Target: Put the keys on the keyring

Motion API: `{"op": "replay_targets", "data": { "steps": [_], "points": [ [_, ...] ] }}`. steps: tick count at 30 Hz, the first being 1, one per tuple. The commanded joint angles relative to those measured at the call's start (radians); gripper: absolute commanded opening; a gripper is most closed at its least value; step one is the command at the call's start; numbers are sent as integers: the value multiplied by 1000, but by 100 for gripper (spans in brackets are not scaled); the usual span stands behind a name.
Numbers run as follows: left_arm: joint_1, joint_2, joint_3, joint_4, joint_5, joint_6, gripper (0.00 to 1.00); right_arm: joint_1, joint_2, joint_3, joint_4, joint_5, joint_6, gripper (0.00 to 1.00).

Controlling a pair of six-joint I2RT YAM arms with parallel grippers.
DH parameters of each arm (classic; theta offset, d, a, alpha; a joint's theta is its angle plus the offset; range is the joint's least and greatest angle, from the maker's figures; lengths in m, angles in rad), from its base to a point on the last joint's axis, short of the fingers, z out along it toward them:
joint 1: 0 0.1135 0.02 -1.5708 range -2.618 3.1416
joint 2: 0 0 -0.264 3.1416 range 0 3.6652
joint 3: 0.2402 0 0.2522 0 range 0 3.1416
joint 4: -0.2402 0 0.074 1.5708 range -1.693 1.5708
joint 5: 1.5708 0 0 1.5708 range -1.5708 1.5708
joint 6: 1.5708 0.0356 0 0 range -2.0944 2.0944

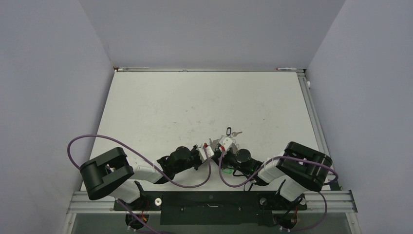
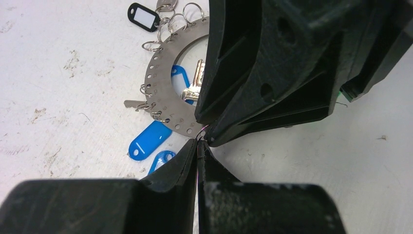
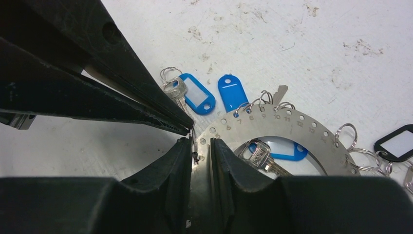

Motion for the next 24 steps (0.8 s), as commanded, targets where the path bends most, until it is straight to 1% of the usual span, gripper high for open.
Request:
{"op": "replay_targets", "data": {
  "steps": [1, 3, 6, 9, 11, 14, 17, 24],
  "points": [
    [6, -27, 13, 54, 16, -13, 0, -5, 21, 31, 49, -33, -12, 18],
    [6, -27, 15, 53, 16, -13, 0, -4, 20, 35, 40, -36, -15, 15],
    [6, -29, 17, 49, 14, -13, 0, -5, 10, 41, 15, -41, -25, 14],
    [6, -34, 18, 41, 6, -13, 0, -6, -18, 74, -89, -54, -59, 6],
    [6, -43, 19, 32, -3, -14, 0, -6, -40, 85, -134, -63, -73, 5],
    [5, -72, 31, -13, -27, -16, 0, -5, -69, 76, -135, -70, -72, 5],
    [4, -132, 55, -99, -48, -13, 0, -5, -93, 67, -139, -63, -71, 5],
    [3, -274, 70, -226, -113, -34, 0, -6, -164, 55, -163, -53, -72, 5]
  ]
}}
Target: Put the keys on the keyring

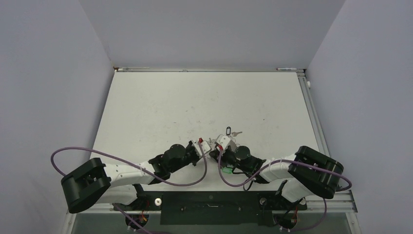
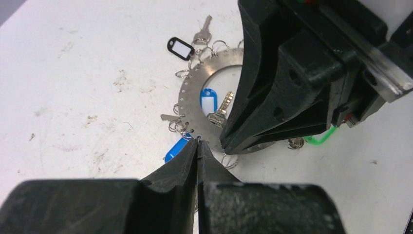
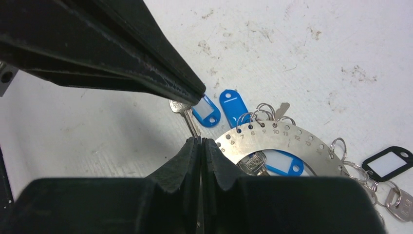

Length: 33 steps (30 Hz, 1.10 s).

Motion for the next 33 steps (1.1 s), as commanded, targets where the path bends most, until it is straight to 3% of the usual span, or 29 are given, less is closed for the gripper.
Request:
{"op": "replay_targets", "data": {
  "steps": [1, 9, 16, 19, 22, 28, 30, 33],
  "points": [
    [2, -101, 49, -101, -53, -36, 1, -6, -69, -2, 5, -13, -13, 5],
    [2, -221, 23, -189, -98, -73, 15, -4, -110, 41, -144, 2, -2, 6],
    [6, -145, -12, -136, -50, -231, 48, -5, -157, 95, -344, 61, 83, 43],
    [20, -136, -20, -123, -48, -274, 50, -5, -168, 103, -381, 40, 78, 52],
    [26, -184, -18, -155, -79, -287, 50, -6, -139, 129, -411, 29, 51, 53],
    [33, -380, 136, -538, -159, -294, 50, -6, -28, 249, -510, 49, 17, 48],
    [37, -456, 196, -718, -189, -263, 51, -3, -2, 284, -540, 64, 6, 45],
    [43, -577, 243, -845, -246, -191, 54, 2, 33, 339, -601, 82, -14, 42]
  ]
}}
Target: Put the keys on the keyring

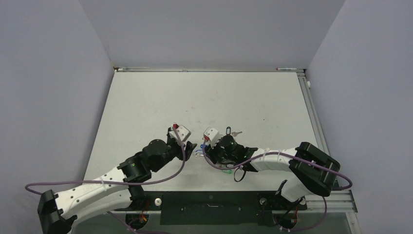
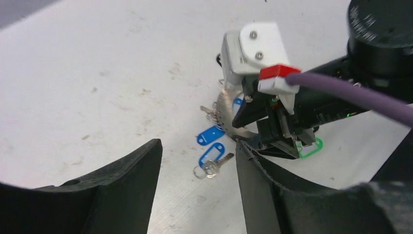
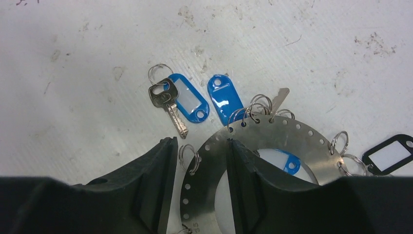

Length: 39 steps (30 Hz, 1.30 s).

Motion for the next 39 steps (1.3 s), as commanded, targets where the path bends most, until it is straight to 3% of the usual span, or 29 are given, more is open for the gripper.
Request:
{"op": "replay_targets", "data": {
  "steps": [1, 6, 18, 23, 30, 39],
  "points": [
    [16, -172, 100, -275, -112, 98, 56, 3, 43, 93, -98, 39, -41, 42],
    [21, -283, 24, -264, -169, 133, 56, 3, 52, 132, -174, 33, -41, 42],
    [24, -295, 35, -298, -180, 155, 56, 5, 91, 176, -277, 9, -50, 38],
    [25, -310, 32, -299, -189, 157, 57, 10, 128, 194, -294, 22, -53, 31],
    [28, -306, 33, -305, -191, 162, 57, 20, 151, 196, -309, 29, -85, 6],
    [33, -310, 30, -297, -156, 161, 56, 25, 16, 127, -217, -32, -72, 5]
  ]
}}
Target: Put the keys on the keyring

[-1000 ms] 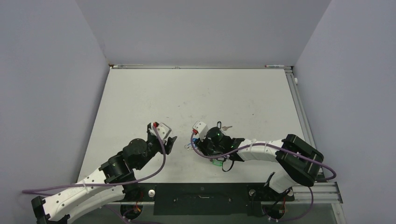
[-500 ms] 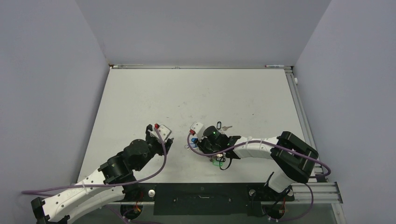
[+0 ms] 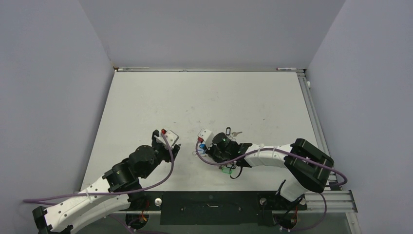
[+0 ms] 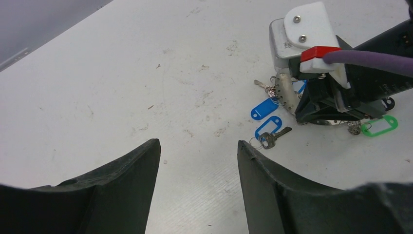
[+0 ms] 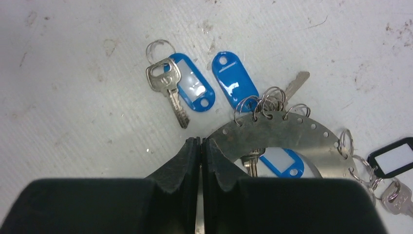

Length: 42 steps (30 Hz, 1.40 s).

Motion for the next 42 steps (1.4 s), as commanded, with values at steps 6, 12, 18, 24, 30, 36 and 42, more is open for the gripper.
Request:
{"op": "replay_targets", "data": {
  "steps": [6, 12, 18, 24, 30, 36, 42],
  "points": [
    [8, -18, -13, 56, 183, 3, 55, 0, -181, -139, 163, -97, 34, 5],
    [9, 35, -44, 142, 292, -112, 53, -17, -242, -228, 283, -114, 82, 5],
    [8, 146, -169, 420, 304, -256, 48, -77, -329, -307, 374, -151, 120, 5],
    [10, 227, -354, 869, 367, -276, 48, -129, -389, -351, 415, -201, 146, 5],
    [14, 466, -372, 1148, 512, -239, 47, -139, -417, -384, 483, -233, 169, 5],
    [20, 572, -364, 1301, 600, -186, 45, -143, -483, -407, 519, -260, 188, 5],
    [26, 618, -364, 1393, 658, -161, 45, -144, -569, -412, 521, -294, 205, 5]
  ]
}}
